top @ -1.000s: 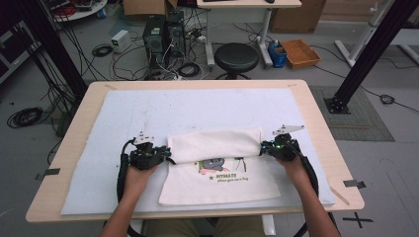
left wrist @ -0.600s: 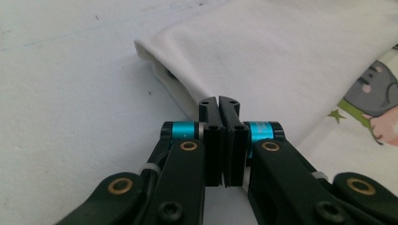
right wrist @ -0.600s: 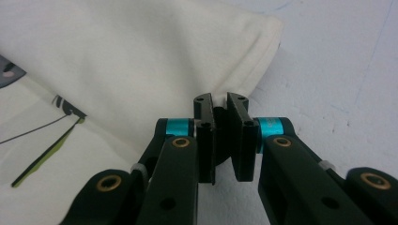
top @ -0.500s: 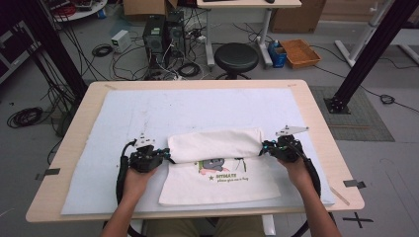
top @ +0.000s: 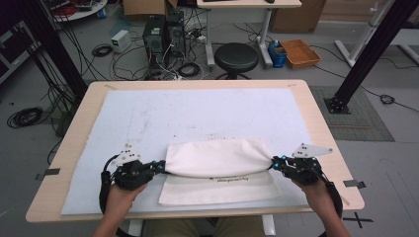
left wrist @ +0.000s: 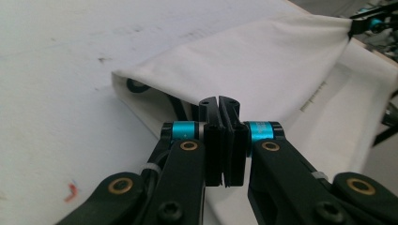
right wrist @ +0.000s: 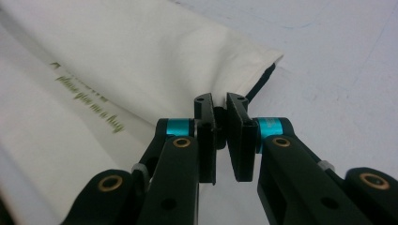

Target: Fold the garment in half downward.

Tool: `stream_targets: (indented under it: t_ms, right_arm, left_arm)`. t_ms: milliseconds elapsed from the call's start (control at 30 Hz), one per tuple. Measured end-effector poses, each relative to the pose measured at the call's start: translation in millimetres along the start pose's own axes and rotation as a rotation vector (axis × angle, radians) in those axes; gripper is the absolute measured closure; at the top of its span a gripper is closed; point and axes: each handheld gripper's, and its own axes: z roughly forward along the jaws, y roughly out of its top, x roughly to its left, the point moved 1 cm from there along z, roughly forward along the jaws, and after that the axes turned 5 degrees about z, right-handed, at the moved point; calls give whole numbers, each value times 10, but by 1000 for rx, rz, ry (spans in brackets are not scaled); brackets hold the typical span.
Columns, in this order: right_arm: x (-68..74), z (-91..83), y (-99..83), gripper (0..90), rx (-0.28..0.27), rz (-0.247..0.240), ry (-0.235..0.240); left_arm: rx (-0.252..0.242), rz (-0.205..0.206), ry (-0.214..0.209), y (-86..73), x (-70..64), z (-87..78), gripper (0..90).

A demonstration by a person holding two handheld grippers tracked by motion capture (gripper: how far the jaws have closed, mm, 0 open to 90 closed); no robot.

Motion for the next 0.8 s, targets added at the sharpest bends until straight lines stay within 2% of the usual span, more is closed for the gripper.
stream_targets:
  t_ms: [100,233,433,600,667,733,767,800]
  right_arm:
    - [76,-127,-83,833,-12,-1,20]
    - [200,-248,-215,833,9,-14,40]
    - [301,-356,-421,834,47,-19,49]
    - [284,-331,-562,836,83,5,49]
    - [284,-323,-606,837,94,5,44]
    - [281,-363,-621,837,82,21,47]
    - [274,-385,-616,837,69,20,54]
    - [274,-403,-609,837,69,24,52]
  left_arm:
    - [14,20,-30,-86,-110,-83,882]
    - [51,42,-51,-210,-229,-148,882]
    - [114,58,-76,-377,-316,-177,883]
    - [154,32,-105,-432,-312,-136,883]
    - [133,4,-145,-422,-301,-168,884]
    - [94,-28,-167,-399,-269,-223,884]
    - [91,-28,-167,-396,-254,-236,884]
    - [108,-20,-165,-402,-244,-235,884]
